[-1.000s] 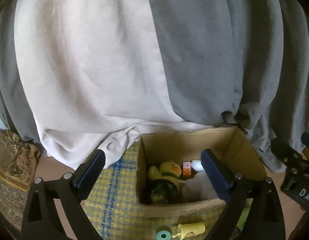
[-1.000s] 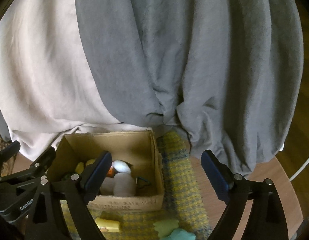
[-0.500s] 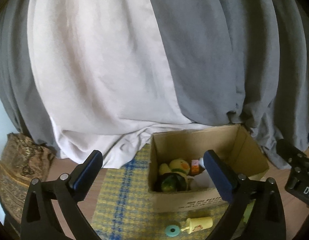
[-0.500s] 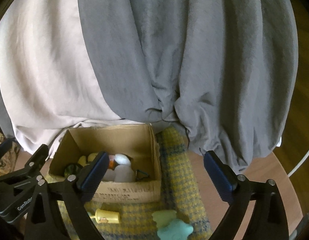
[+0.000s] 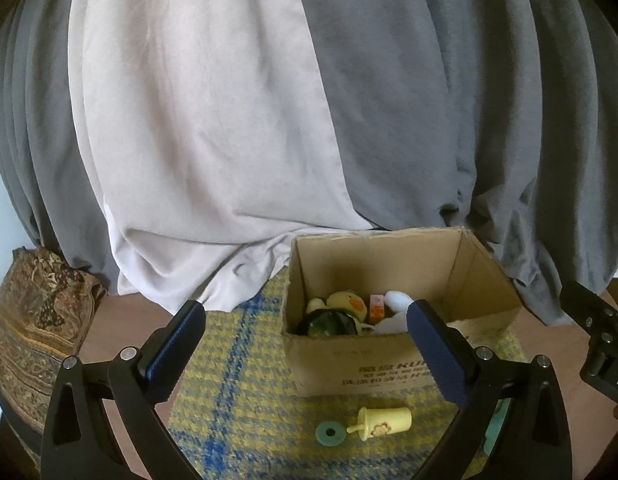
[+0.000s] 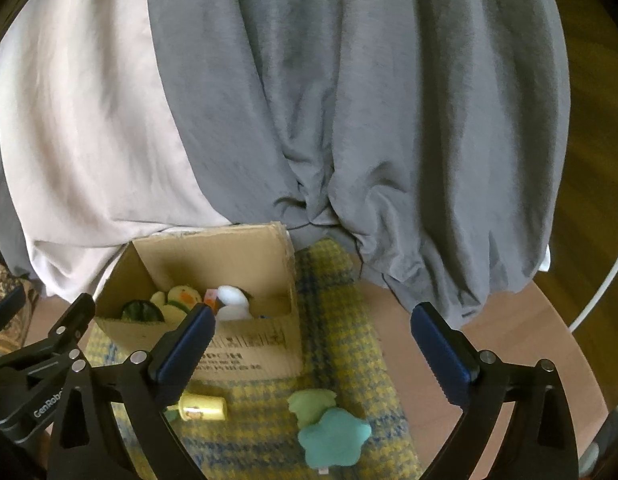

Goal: Organize objects
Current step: 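Withdraw both tools from the box toward the teal star plush and cup toy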

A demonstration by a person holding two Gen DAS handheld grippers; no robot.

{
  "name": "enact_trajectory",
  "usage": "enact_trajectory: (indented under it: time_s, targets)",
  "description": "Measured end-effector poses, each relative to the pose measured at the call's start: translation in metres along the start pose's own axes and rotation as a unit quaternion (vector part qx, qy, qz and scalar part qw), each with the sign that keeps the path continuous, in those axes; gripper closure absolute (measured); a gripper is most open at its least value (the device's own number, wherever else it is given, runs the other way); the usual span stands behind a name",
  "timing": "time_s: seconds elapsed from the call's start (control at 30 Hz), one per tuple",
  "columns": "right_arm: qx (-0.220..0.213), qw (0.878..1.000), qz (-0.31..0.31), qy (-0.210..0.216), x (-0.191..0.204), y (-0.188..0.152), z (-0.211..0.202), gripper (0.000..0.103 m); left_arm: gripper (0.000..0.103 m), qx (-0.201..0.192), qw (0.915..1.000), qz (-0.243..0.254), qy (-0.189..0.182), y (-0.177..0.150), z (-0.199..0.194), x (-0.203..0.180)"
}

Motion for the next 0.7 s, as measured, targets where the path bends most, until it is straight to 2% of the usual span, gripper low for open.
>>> enact_trajectory:
  time_s: [0.37, 0.7]
  targets:
    - [0.012, 1.000, 0.010, -0.005, -0.016, -0.027, -0.005, 0.004, 0.000, -0.004, 1.0000, 0.001, -0.008, -0.023, -0.009, -0.010]
    - [0.040, 0.999, 0.020, -0.007, -0.029, -0.060, 0.006, 0.004, 0.000, -0.004, 0.9999, 0.013, -0.001, -0.051, -0.012, -0.020]
Point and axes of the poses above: each gripper's, at about its wrist camera, not at the fingertips, and z roughly the way its jaws point, x to its left, y to its top, the point moved 2 cm from there along z, roughly the way its jaws point, and after that the axes turned 3 degrees about -z, right-handed, at the moved point
